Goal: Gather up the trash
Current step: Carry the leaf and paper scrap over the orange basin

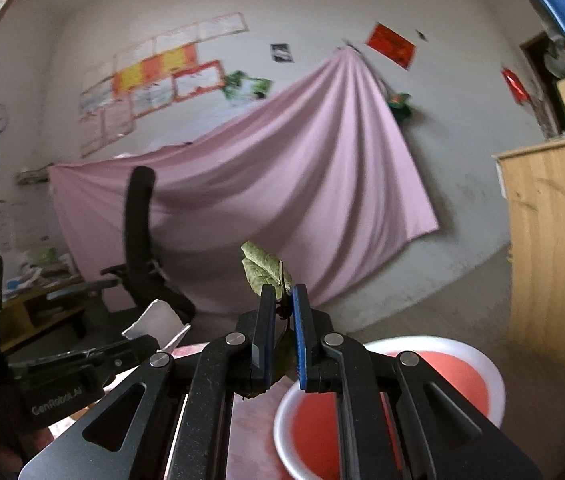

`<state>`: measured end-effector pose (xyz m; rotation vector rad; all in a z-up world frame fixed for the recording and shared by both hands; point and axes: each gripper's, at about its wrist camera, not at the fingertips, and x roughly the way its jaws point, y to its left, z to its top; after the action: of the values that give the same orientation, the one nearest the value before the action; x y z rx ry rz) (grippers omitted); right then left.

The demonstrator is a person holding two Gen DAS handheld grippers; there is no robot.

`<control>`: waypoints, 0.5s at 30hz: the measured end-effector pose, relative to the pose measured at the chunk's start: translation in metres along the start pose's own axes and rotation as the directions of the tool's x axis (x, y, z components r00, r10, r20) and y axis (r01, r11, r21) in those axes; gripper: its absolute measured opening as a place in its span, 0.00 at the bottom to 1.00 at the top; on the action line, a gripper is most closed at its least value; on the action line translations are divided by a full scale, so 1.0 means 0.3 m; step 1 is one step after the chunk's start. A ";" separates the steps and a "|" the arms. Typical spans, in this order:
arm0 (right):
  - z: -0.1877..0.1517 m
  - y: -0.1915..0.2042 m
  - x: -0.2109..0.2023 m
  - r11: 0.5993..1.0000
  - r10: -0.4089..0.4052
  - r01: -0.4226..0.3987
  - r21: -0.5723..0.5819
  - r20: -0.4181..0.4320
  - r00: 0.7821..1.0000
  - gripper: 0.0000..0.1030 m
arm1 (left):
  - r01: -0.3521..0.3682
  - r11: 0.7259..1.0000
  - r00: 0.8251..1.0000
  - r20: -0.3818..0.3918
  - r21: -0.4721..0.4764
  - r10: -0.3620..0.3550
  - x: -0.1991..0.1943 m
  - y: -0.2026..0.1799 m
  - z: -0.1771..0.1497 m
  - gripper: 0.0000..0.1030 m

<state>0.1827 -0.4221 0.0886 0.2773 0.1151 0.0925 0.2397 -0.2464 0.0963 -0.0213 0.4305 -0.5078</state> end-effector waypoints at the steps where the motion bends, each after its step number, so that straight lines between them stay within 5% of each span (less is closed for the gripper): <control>1: -0.004 -0.014 0.007 1.000 -0.020 0.020 0.009 -0.016 1.000 0.07 | 0.005 1.000 1.000 -0.014 -0.002 -0.005 0.014 -0.003 -0.002 0.00; 15: -0.050 -0.140 0.082 0.985 -0.134 0.153 0.085 -0.201 0.970 0.08 | 0.045 0.996 0.983 -0.175 -0.078 -0.058 0.176 -0.048 -0.031 0.00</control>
<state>0.2084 -0.4557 0.0600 0.3587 0.3350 -0.0306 0.2708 -0.2833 0.0688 -0.0586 0.6241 -0.5471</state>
